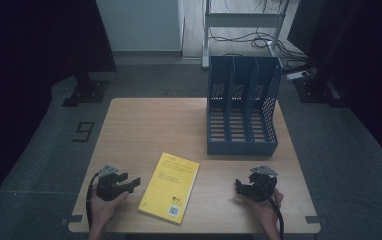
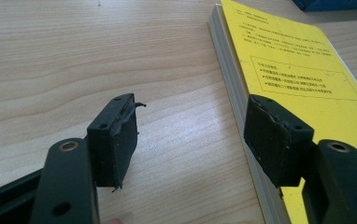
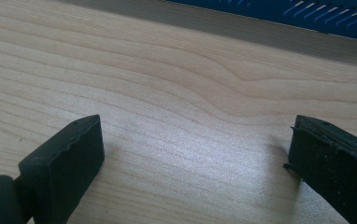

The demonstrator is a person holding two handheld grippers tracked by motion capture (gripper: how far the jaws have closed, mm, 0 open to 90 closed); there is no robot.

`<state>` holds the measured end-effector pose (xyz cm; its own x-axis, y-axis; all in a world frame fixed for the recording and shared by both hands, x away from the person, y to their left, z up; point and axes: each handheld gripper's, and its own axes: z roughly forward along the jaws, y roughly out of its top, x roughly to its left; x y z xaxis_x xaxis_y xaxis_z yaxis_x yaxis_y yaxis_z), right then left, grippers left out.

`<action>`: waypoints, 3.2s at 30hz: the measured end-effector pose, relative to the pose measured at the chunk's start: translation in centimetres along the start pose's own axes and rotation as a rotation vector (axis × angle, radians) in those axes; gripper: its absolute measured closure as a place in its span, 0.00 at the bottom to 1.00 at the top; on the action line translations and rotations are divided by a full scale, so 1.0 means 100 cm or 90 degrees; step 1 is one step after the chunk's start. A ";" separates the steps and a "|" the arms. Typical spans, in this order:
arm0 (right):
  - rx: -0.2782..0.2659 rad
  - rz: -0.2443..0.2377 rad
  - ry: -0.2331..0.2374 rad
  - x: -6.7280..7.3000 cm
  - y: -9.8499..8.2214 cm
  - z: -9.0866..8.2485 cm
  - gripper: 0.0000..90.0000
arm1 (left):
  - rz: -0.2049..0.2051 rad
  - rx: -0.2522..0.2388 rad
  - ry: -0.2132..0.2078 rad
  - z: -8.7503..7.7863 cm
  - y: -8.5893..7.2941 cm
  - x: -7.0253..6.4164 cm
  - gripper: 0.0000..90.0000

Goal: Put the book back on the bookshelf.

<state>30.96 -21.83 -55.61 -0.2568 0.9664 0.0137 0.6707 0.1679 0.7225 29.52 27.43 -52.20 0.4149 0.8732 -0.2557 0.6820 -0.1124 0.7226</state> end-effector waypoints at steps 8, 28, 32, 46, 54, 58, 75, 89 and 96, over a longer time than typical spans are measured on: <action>-0.004 0.008 -0.006 -0.001 0.002 0.002 0.07 | -0.007 -0.012 -0.005 -0.003 0.000 -0.003 0.38; -0.012 0.017 -0.017 -0.002 0.001 0.000 0.11 | 0.000 0.016 -0.008 0.009 -0.004 -0.007 0.37; -0.012 0.019 -0.018 -0.001 0.001 0.000 0.12 | -0.006 0.008 -0.024 0.008 -0.002 -0.006 0.37; -0.020 -0.003 0.006 0.001 -0.004 -0.006 0.17 | 0.008 0.010 -0.029 0.012 0.002 -0.012 0.37; -0.048 -0.013 0.020 0.010 0.000 -0.012 0.18 | 0.010 -0.015 -0.033 0.012 0.002 -0.014 0.38; -0.061 -0.017 0.027 0.015 0.002 -0.016 0.19 | 0.010 -0.013 -0.045 0.011 0.003 -0.017 0.38; -0.103 -0.022 0.102 0.043 0.008 -0.026 0.22 | 0.032 0.001 -0.087 0.020 0.006 -0.037 0.37; -0.097 -0.035 0.155 0.076 0.012 -0.015 0.22 | 0.050 0.021 -0.087 0.030 0.004 -0.046 0.37; -0.091 -0.051 0.177 0.097 0.015 -0.008 0.22 | 0.051 0.028 -0.083 0.032 0.004 -0.046 0.37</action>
<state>28.90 -12.35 -53.87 -0.4979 0.8578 0.1277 0.5419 0.1928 0.8181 29.79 21.88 -52.82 0.5419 0.7918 -0.2818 0.6679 -0.2022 0.7162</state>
